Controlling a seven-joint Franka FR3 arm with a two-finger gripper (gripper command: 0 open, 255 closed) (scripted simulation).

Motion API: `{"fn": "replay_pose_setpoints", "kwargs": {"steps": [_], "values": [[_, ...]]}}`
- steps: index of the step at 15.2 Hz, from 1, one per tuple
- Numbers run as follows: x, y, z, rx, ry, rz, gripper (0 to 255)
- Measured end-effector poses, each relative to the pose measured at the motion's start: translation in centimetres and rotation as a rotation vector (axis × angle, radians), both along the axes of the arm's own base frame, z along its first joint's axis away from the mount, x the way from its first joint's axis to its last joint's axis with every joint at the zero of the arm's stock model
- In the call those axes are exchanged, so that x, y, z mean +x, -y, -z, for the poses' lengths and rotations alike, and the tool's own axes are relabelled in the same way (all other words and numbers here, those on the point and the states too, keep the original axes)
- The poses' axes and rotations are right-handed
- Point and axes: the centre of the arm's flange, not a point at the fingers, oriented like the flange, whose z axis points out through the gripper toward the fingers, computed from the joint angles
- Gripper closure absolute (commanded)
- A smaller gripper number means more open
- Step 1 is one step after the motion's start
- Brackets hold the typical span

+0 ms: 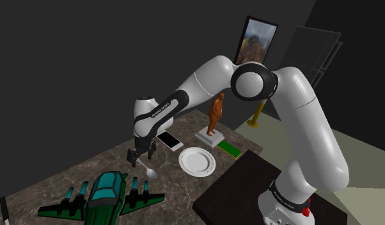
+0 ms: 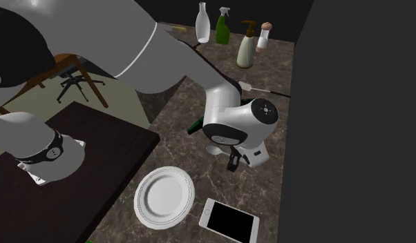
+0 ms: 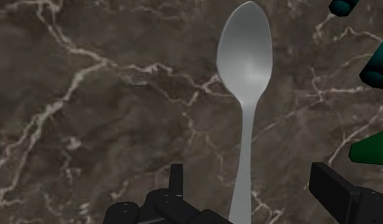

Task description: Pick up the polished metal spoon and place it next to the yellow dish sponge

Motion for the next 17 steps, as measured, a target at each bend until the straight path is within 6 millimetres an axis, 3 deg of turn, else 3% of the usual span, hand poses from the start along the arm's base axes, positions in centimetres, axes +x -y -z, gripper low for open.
{"fn": "replay_pose_setpoints", "kwargs": {"steps": [3, 4, 14, 17], "values": [[0.0, 0.0, 0.0, 0.0, 0.0, 0.0, 0], [0.0, 0.0, 0.0, 0.0, 0.0, 0.0, 255], [0.2, 0.2, -0.1, 0.0, 0.005, 0.003, 255], [0.1, 0.0, -1.1, 0.0, 0.001, 0.0, 255]]}}
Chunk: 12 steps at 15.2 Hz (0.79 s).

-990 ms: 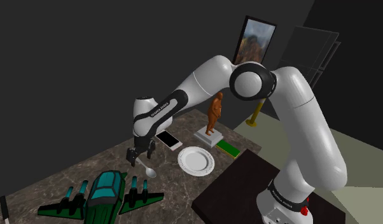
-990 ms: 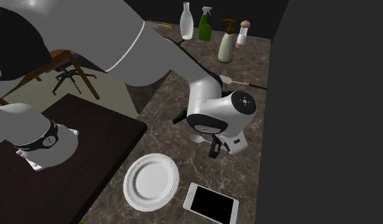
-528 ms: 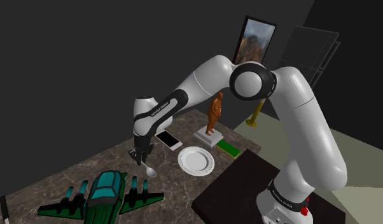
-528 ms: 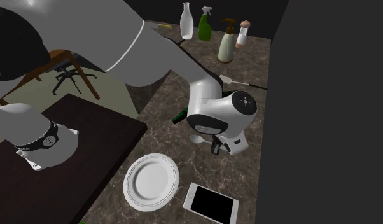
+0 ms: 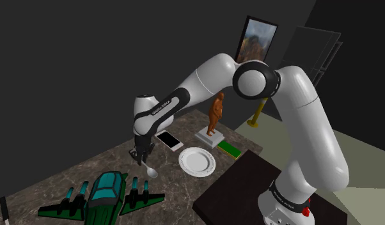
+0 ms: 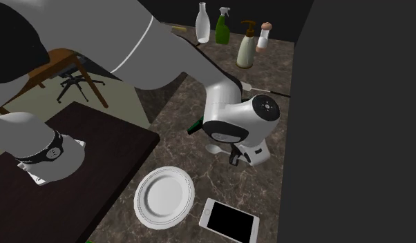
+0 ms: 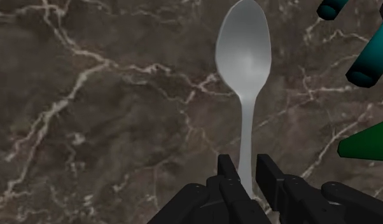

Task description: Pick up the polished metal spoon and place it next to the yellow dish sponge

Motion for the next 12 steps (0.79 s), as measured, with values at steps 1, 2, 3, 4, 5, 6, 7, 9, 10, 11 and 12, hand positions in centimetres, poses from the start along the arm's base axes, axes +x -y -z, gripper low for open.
{"fn": "replay_pose_setpoints", "kwargs": {"steps": [1, 2, 3, 4, 5, 6, 7, 9, 10, 11, 12], "values": [[-0.1, 0.0, -0.5, 0.0, 0.0, 0.0, 255], [-0.1, 0.0, -1.0, 0.0, 0.0, 0.0, 255], [0.0, 0.0, -1.5, 0.0, 0.0, 0.0, 255], [0.0, 0.0, -2.0, 0.0, 0.0, 0.0, 255], [-0.1, 0.1, -2.5, 0.0, 0.0, 0.0, 255], [-0.1, 0.1, -3.1, 0.0, 0.0, 0.0, 255], [-0.1, 0.1, -3.7, 0.0, 0.0, 0.0, 255], [-0.1, 0.0, -4.8, 0.0, 0.0, 0.0, 255], [0.0, 0.0, -5.3, 0.0, 0.0, 0.0, 255], [0.0, 0.0, -5.8, 0.0, 0.0, 0.0, 255], [0.0, 0.1, -6.2, 0.0, 0.0, 0.0, 255]]}}
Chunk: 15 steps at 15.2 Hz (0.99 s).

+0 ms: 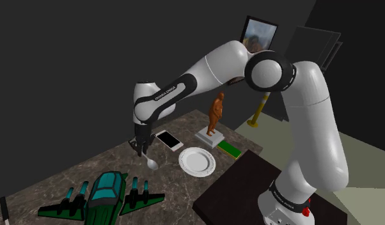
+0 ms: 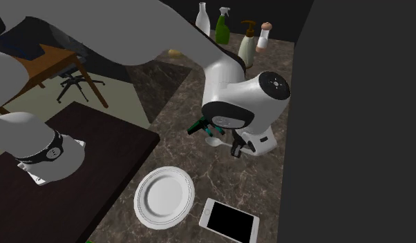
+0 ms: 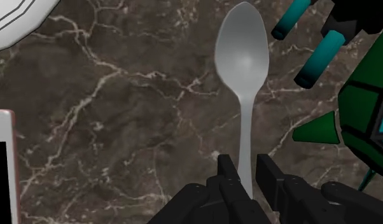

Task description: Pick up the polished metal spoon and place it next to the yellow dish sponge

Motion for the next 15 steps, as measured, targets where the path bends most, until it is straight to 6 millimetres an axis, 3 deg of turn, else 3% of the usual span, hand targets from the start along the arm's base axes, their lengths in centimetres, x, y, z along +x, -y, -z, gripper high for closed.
{"fn": "replay_pose_setpoints", "kwargs": {"steps": [5, 8, 15], "values": [[-0.3, 0.5, -2.0, 0.0, 0.0, 0.0, 255], [-1.7, 3.3, -2.2, 0.0, 0.0, 0.0, 255], [-6.1, 11.9, -2.1, 0.0, 0.0, 0.001, 255]]}}
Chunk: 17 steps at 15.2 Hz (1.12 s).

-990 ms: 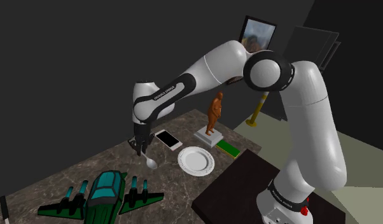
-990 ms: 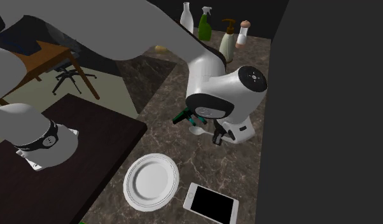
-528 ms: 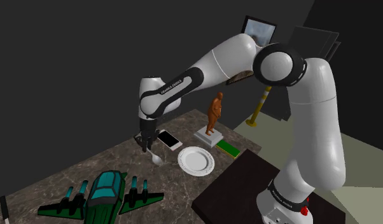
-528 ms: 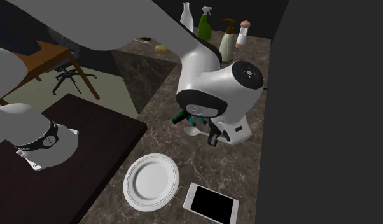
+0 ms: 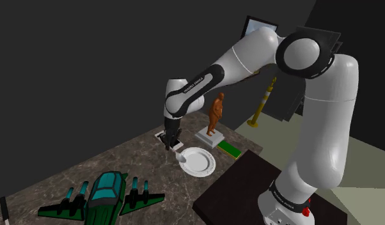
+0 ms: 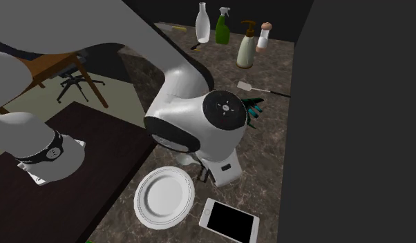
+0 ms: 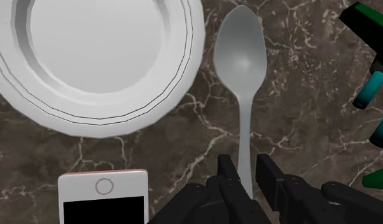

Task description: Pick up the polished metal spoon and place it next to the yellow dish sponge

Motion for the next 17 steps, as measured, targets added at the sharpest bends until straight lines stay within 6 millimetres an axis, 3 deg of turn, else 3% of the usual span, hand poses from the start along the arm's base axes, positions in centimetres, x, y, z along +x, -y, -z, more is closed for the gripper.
{"fn": "replay_pose_setpoints", "kwargs": {"steps": [17], "values": [[-10.1, 19.7, -0.2, -0.001, 0.0, 0.0, 255]]}}
